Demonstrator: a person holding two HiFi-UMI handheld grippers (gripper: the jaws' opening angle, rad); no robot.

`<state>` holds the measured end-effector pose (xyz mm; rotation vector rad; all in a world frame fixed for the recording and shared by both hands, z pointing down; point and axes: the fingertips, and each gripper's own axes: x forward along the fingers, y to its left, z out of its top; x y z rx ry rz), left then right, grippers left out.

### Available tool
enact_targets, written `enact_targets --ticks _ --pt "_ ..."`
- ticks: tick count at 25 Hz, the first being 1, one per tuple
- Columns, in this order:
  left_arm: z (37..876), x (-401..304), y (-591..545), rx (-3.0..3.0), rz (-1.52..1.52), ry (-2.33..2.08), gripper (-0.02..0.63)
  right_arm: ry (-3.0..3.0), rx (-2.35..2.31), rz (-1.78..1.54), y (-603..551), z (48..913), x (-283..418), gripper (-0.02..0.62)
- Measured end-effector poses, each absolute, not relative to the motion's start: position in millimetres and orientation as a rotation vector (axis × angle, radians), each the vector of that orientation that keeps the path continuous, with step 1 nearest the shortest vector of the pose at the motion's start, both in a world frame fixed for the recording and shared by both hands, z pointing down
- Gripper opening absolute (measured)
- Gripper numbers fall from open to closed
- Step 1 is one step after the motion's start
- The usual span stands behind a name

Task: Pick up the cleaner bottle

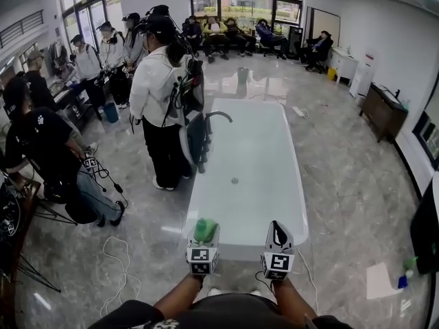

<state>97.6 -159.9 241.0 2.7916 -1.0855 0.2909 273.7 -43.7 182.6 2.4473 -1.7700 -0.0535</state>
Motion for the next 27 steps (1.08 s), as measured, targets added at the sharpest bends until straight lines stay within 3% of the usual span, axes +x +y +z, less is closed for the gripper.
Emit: enact_targets --ticks 27 --pt "221 152 -152 2.814 0.296 -1.126 0.184 -1.784 2.479 -0.151 -41 161 331 0.015"
